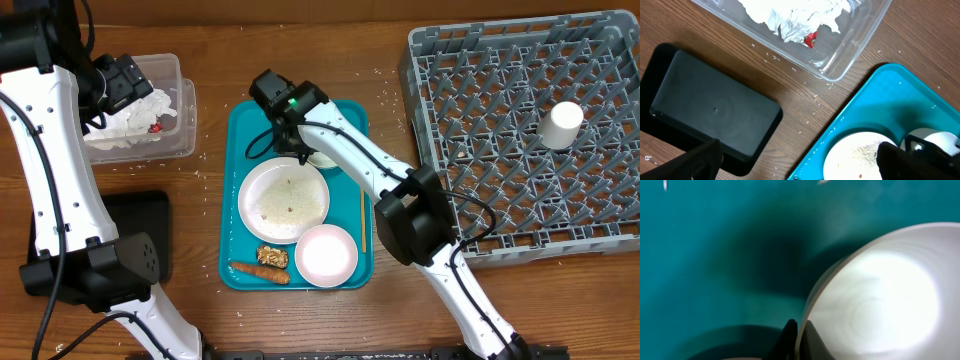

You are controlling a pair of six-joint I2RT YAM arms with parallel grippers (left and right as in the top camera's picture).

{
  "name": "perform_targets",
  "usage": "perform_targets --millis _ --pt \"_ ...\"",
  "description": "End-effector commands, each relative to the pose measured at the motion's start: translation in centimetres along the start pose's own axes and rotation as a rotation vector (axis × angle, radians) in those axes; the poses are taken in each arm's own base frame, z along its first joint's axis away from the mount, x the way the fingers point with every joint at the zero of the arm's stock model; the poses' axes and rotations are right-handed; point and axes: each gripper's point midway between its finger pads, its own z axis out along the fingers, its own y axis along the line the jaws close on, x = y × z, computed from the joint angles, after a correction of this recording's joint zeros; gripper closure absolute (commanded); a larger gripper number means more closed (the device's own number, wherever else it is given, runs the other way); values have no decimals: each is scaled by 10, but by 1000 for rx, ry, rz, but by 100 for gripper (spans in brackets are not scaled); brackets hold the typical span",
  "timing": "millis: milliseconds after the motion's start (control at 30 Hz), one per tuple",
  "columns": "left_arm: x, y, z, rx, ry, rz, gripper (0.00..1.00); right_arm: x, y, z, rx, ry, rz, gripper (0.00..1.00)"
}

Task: Sort waste into correct bins and load items into the dishwasher
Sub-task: 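Lift the saucer and carry it to the dish rack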

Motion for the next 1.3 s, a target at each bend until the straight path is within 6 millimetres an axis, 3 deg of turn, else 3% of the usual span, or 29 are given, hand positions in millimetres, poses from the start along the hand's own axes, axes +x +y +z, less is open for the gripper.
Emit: perform_targets --millis 0,167,333,433,500,600,800,900,1033,1267 --pt "-1 1 -3 2 -11 13 0 -15 1 -13 -14 -40 17 96" --pt "-1 1 -3 2 -12 13 0 -35 -6 -51 -22 -93 39 96" --pt "-2 2 -3 -2 -14 13 0 -71 -34 -118 -106 -165 130 96" --pt "-2 2 -3 -2 -14 13 0 -98 -66 -156 -209 -197 222 96" --pt "-2 2 -3 -2 -13 13 0 -119 -101 -177 -292 -209 301 96" --pt "-2 2 -3 -2 -14 13 0 -144 -154 -190 -429 -192 408 96" --pt "-5 1 -3 1 -26 12 0 -184 -257 -198 -724 -207 500 96" --pt "-9 -1 -3 8 -44 11 0 -191 -290 -190 -779 -207 544 96" --pt "-13 -3 -3 16 -61 9 0 -193 -312 -169 -823 -173 585 96" --pt "-16 -4 -4 21 -74 9 0 -192 -308 -133 -938 -82 621 96"
